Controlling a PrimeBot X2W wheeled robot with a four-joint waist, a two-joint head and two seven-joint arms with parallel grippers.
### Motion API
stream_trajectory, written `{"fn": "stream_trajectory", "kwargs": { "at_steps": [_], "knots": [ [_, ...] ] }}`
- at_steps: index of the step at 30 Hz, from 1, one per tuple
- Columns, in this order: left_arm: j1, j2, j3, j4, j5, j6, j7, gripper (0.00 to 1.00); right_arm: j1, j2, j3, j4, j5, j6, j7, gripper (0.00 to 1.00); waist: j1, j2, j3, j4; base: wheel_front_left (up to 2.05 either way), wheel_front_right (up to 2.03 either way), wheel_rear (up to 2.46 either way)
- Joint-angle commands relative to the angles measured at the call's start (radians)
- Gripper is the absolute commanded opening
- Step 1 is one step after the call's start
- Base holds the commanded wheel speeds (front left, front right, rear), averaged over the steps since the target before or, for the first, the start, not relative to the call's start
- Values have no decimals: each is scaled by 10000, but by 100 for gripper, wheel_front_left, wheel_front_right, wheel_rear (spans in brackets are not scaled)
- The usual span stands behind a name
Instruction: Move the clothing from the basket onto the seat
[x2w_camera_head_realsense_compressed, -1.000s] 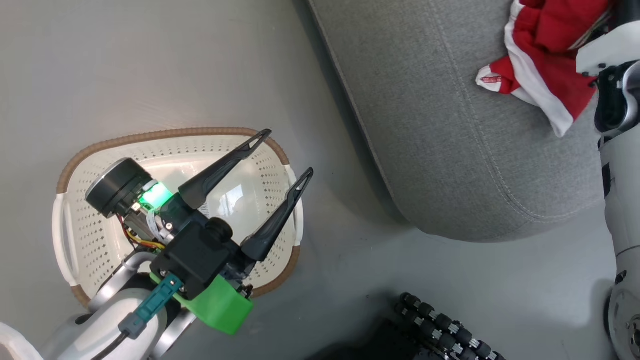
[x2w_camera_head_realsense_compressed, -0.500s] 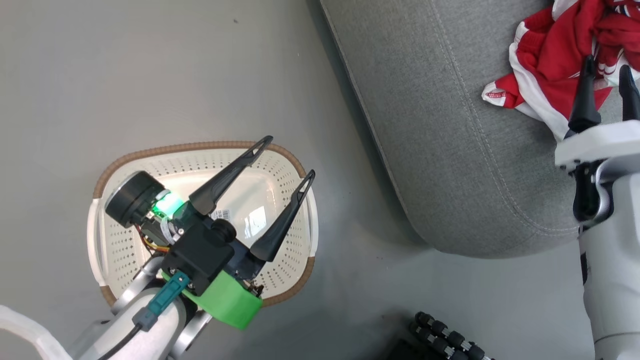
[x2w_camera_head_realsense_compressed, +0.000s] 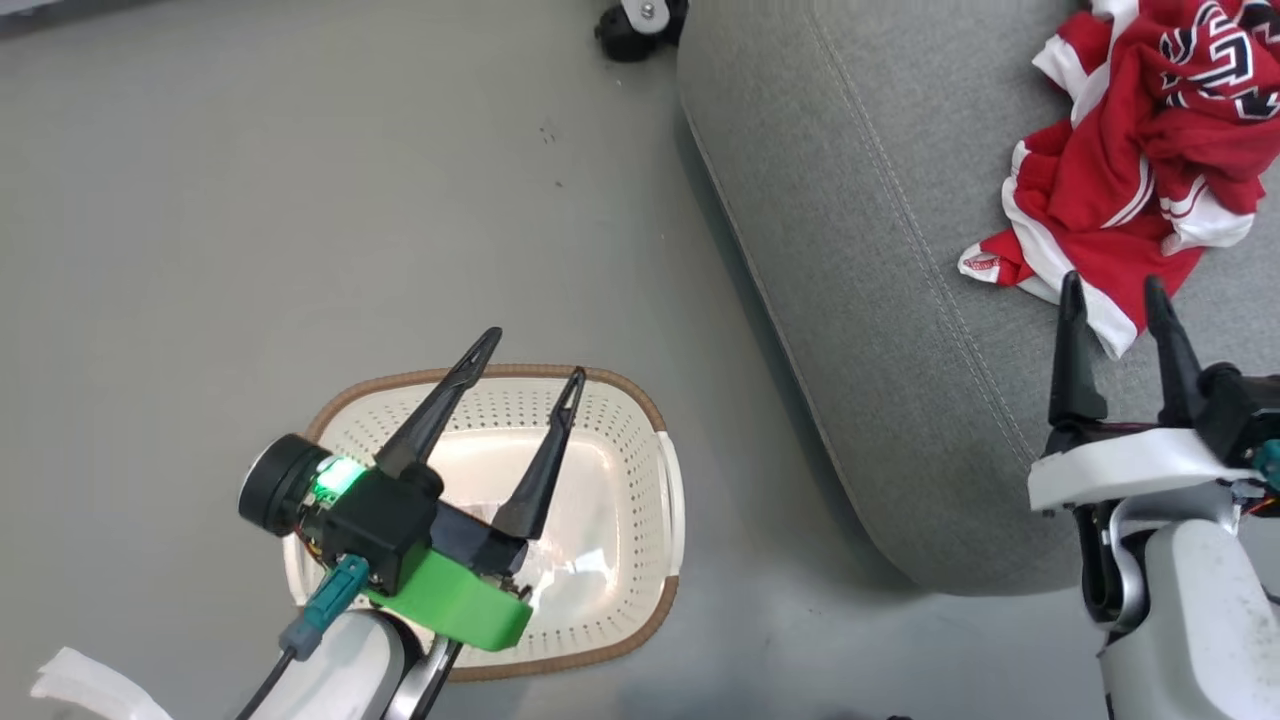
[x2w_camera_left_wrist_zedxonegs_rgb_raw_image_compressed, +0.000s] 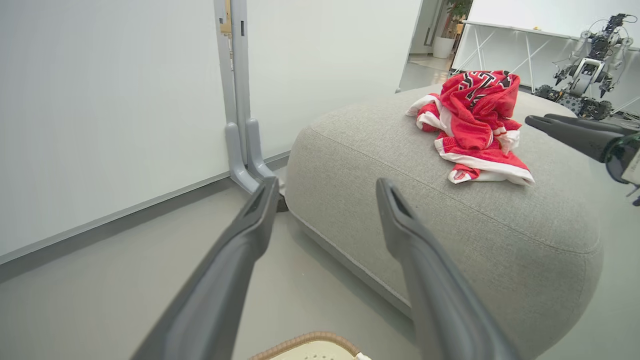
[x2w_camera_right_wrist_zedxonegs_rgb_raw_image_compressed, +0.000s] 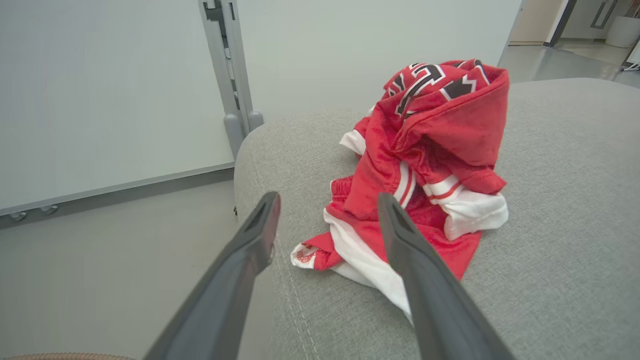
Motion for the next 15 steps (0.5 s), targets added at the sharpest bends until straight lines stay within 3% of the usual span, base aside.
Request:
{"fn": "stream_trajectory", "kwargs": {
  "at_steps": [1, 6, 15],
  "knots": [
    [221, -75, 134, 240, -56, 88, -90, 100, 339, 30, 130, -221, -123, -1, -29, 100, 1, -1, -947, 852, 0, 0, 0],
    [516, -291, 705, 770, -190, 285, -163, 100, 953, 82, 710, -775, -215, 1, -25, 100, 1, -1, -1464, 1429, 0, 0, 0],
    [1477, -841, 2813, 727, 0, 584, -161, 100, 1694, 89, 1731, -1685, -294, 1, 622, 100, 1, -1, -2102, 2232, 0, 0, 0]
  ]
}}
